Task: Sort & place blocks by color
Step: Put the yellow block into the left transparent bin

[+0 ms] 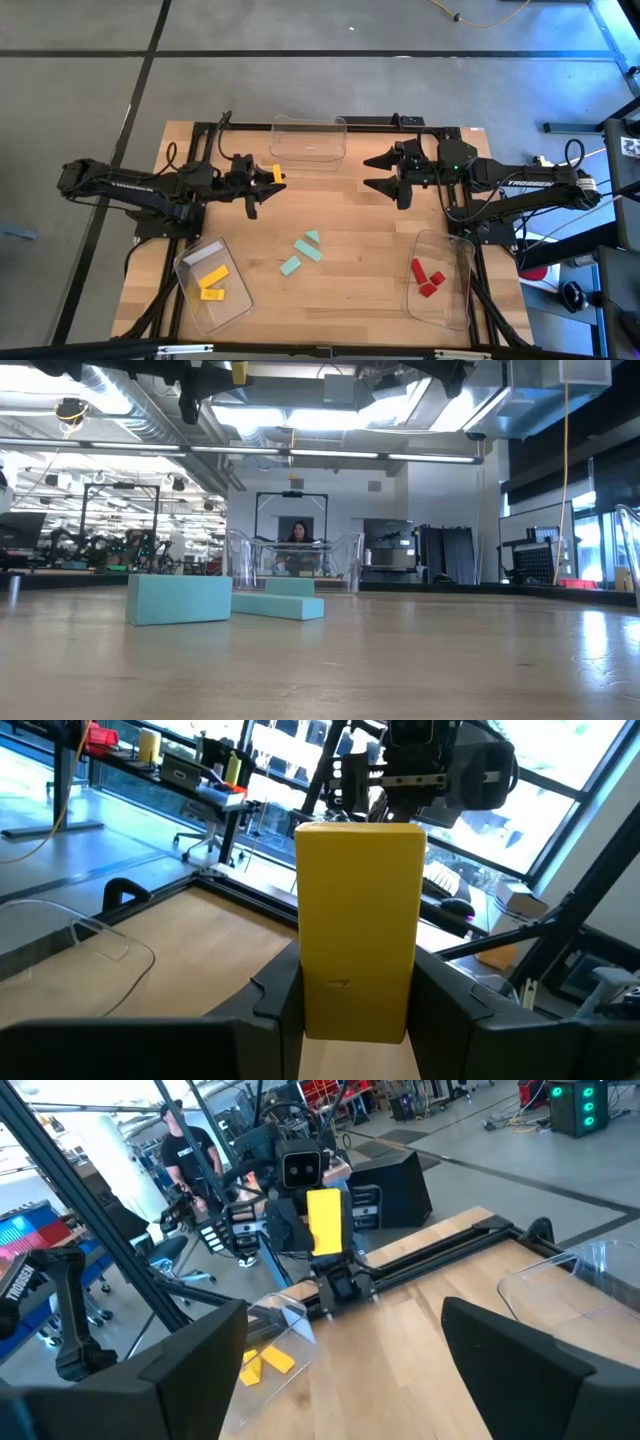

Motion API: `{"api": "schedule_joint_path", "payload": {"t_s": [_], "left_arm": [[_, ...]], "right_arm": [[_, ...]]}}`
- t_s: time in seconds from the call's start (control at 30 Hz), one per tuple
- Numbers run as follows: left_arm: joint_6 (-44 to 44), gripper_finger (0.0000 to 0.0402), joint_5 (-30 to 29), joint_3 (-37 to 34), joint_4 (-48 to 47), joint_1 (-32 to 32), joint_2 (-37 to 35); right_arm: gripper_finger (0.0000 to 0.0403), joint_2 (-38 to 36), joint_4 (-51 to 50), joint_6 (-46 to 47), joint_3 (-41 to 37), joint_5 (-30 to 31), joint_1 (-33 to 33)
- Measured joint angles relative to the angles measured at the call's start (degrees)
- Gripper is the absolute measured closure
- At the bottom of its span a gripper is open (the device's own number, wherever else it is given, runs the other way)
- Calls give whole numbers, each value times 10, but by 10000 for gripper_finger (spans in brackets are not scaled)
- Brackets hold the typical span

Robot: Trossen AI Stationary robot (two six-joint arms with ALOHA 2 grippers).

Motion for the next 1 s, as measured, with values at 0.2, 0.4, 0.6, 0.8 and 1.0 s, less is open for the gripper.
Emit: {"api": "schedule_joint_path", "payload": {"t_s": [0.2,0.4,0.6,0.8,1.0], "left_arm": [[0,282,0,0,-1,0,0],[14,282,0,0,-1,0,0],[15,282,0,0,-1,0,0],[15,282,-1,0,-1,0,0],[14,282,-2,0,-1,0,0]], "right_arm": [[68,0,0,0,0,0,0],[68,0,0,0,0,1,0],[68,0,-1,0,0,1,0],[68,0,-5,0,0,13,0],[68,0,-9,-7,0,15,0]]}}
